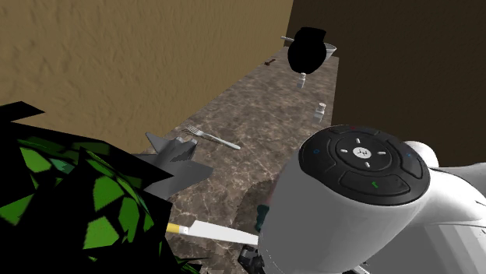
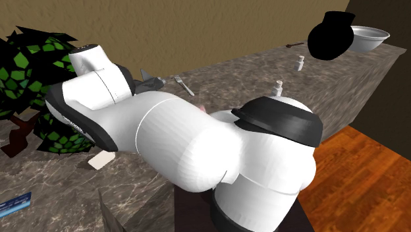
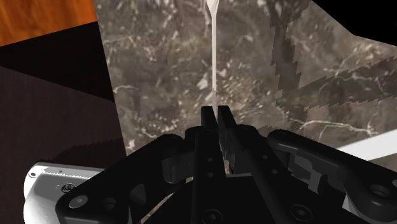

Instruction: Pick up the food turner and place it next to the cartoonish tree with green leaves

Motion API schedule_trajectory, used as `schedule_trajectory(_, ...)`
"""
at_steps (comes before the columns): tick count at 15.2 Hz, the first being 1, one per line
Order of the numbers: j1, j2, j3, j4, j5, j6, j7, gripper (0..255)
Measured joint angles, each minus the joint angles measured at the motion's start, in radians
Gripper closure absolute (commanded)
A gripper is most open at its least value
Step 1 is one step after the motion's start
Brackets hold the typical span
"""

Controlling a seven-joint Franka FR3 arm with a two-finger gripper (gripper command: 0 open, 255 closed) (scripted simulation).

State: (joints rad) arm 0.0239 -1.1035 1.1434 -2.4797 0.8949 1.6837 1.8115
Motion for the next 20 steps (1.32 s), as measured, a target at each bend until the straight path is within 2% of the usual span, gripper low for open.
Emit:
schedule_trajectory(8, -0.012, 0.005, 0.097, -0.049, 0.078, 0.085, -0.017, 255)
schedule_trajectory(14, -0.008, 0.005, 0.103, -0.053, 0.083, 0.088, -0.014, 255)
schedule_trajectory(15, -0.009, 0.005, 0.104, -0.052, 0.084, 0.088, -0.014, 0)
schedule_trajectory(20, -0.011, 0.006, 0.108, -0.054, 0.084, 0.089, -0.016, 0)
